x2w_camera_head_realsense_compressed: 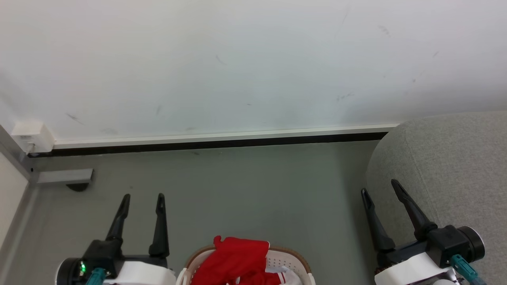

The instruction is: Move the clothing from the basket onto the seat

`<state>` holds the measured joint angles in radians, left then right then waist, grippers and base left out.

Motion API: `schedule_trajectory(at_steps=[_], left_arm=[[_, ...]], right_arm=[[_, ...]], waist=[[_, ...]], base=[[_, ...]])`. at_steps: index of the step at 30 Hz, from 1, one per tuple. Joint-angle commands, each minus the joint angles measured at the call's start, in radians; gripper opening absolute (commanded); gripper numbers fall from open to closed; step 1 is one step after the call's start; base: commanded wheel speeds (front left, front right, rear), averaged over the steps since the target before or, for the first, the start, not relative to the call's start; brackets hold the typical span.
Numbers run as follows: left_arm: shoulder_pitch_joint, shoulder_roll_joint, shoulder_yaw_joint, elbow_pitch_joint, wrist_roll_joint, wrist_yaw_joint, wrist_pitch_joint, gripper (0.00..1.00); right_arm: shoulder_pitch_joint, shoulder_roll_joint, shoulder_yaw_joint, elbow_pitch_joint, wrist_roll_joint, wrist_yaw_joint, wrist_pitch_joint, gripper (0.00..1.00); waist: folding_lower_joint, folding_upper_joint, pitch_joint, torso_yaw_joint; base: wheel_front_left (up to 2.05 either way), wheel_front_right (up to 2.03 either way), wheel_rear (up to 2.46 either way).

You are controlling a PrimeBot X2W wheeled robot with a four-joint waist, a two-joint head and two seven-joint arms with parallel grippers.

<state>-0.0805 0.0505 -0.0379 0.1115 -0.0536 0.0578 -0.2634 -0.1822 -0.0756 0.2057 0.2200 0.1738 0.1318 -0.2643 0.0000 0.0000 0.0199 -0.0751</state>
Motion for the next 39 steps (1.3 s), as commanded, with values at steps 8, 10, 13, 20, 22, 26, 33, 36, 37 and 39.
schedule_trajectory(at_steps=[8,10,13,20,22,26,33,36,37,39], left_arm=[[0.009,0.002,0.007,0.006,-0.007,-0.004,-0.002,1.0],[0.009,0.002,0.012,0.008,-0.017,-0.005,-0.002,1.0],[-0.002,0.002,0.008,0.002,-0.038,-0.007,-0.002,1.0],[-0.023,0.001,0.002,-0.005,-0.045,-0.012,-0.002,1.0],[-0.032,0.002,-0.002,0.0,-0.04,-0.013,-0.002,1.0],[-0.053,0.002,-0.01,0.012,-0.036,-0.019,-0.002,1.0],[-0.119,0.002,-0.023,0.048,-0.021,-0.041,-0.002,1.0],[-0.156,0.015,-0.03,0.095,0.002,-0.058,-0.002,1.0],[-0.156,0.015,-0.03,0.095,0.002,-0.058,-0.002,1.0],[-0.174,0.023,-0.032,0.138,0.012,-0.069,-0.002,1.0]], right_arm=[[-0.009,-0.002,-0.002,0.003,0.015,-0.002,0.0,1.0],[-0.013,-0.001,-0.007,0.001,0.021,-0.002,0.0,1.0],[-0.017,0.001,-0.014,-0.003,0.034,-0.002,0.0,1.0],[-0.028,0.008,-0.038,-0.022,0.063,-0.002,0.0,1.0],[-0.038,0.009,-0.044,-0.032,0.072,-0.002,0.0,1.0],[-0.051,0.01,-0.054,-0.054,0.081,-0.002,0.0,1.0],[-0.095,0.007,-0.064,-0.101,0.092,-0.002,0.0,1.0],[-0.12,0.009,-0.065,-0.118,0.099,-0.002,0.0,1.0],[-0.12,0.009,-0.065,-0.118,0.099,-0.002,0.0,1.0],[-0.14,0.011,-0.068,-0.126,0.099,-0.002,0.0,1.0]], waist=[[0.0,0.0,0.004,-0.007],[0.0,0.0,0.008,-0.011],[0.0,0.0,0.016,-0.017],[0.0,0.0,0.054,-0.051],[0.0,0.0,0.071,-0.063],[0.0,0.0,0.116,-0.09],[0.0,0.0,0.229,-0.139],[0.0,0.0,0.29,-0.167],[0.0,0.0,0.29,-0.167],[0.0,0.0,0.329,-0.187]], base=[[0.0,0.0,0.0],[0.0,0.0,0.0],[0.0,0.0,0.0],[0.0,0.0,0.0],[0.0,0.0,0.0],[0.0,0.0,0.0],[0.0,0.0,0.0],[0.0,0.0,0.0],[0.0,0.0,0.0],[0.0,0.0,0.0]])
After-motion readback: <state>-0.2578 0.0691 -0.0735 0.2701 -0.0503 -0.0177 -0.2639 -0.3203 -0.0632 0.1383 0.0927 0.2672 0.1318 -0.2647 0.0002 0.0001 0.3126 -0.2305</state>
